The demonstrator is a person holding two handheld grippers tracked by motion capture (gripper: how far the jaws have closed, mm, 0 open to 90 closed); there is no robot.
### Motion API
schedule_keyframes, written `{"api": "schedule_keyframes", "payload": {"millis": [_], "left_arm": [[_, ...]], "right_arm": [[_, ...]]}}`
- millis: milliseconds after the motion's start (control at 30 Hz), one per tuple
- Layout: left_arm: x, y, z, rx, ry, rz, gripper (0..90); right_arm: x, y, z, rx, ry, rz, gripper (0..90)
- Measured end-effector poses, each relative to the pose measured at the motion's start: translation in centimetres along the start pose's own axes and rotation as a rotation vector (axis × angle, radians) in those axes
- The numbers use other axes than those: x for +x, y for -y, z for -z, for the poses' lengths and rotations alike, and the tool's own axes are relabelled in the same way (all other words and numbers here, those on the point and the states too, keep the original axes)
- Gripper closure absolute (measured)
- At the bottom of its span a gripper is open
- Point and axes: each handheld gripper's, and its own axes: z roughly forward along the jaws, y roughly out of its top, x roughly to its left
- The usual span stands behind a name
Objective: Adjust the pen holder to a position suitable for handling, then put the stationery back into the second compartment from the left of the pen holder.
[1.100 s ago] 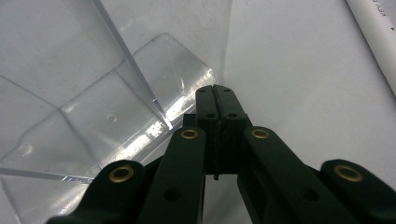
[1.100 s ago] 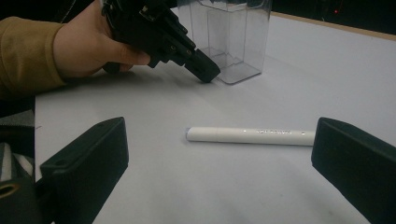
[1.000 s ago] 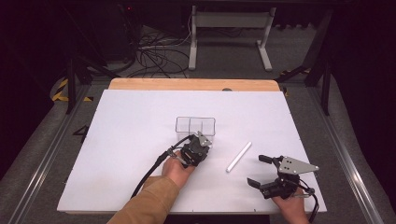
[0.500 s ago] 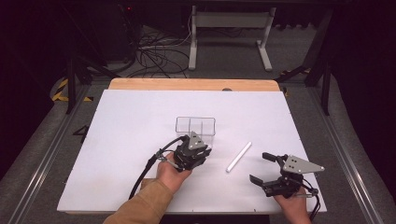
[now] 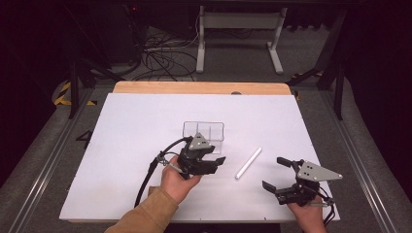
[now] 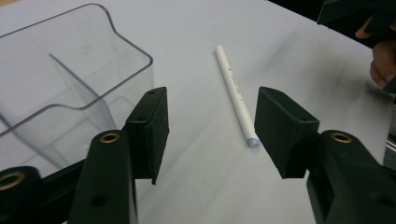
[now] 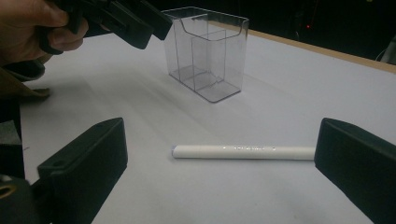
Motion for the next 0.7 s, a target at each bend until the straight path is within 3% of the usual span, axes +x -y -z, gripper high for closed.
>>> {"api": "schedule_keyframes", "payload": {"millis": [367, 567, 700], "left_arm": [[-0.9, -1.8, -1.6, 0.044, 0.021, -0.003, 36.4], [-1.1, -2.6, -2.9, 0.073, 0.024, 0.024, 32.0], [-1.0, -3.0, -4.0, 0.090, 0.047, 0.062, 30.8]], "right_arm": [[-0.1, -0.1, 1.0, -0.018, 0.020, 0.002, 4.1], [0.0, -0.1, 1.3, -0.024, 0.026, 0.007, 4.3], [0.0, -0.1, 1.5, -0.032, 0.034, 0.011, 4.4]]}}
